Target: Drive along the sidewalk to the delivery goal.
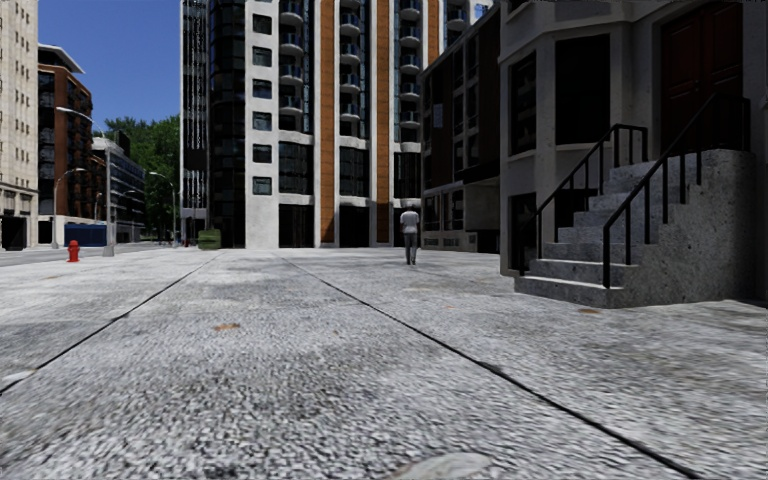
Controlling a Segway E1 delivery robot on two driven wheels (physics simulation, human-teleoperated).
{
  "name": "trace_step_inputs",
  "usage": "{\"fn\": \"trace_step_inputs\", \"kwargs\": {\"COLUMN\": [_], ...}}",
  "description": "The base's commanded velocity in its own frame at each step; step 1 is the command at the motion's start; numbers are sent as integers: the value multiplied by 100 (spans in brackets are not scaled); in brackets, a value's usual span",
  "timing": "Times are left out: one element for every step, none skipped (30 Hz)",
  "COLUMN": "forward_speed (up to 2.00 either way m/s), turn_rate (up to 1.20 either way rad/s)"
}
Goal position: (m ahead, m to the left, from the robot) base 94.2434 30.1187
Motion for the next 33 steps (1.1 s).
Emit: {"fn": "trace_step_inputs", "kwargs": {"forward_speed": [200,200,200,200,200,200,200,200,200,200,200,200,200,200,200,200,200,200,200,200,200,200,200,200,200,200,200,200,200,200,200,200,200], "turn_rate": [0,0,0,0,0,0,0,0,0,0,0,0,0,0,0,0,0,0,0,0,0,0,0,0,0,0,0,0,0,0,0,0,0]}}
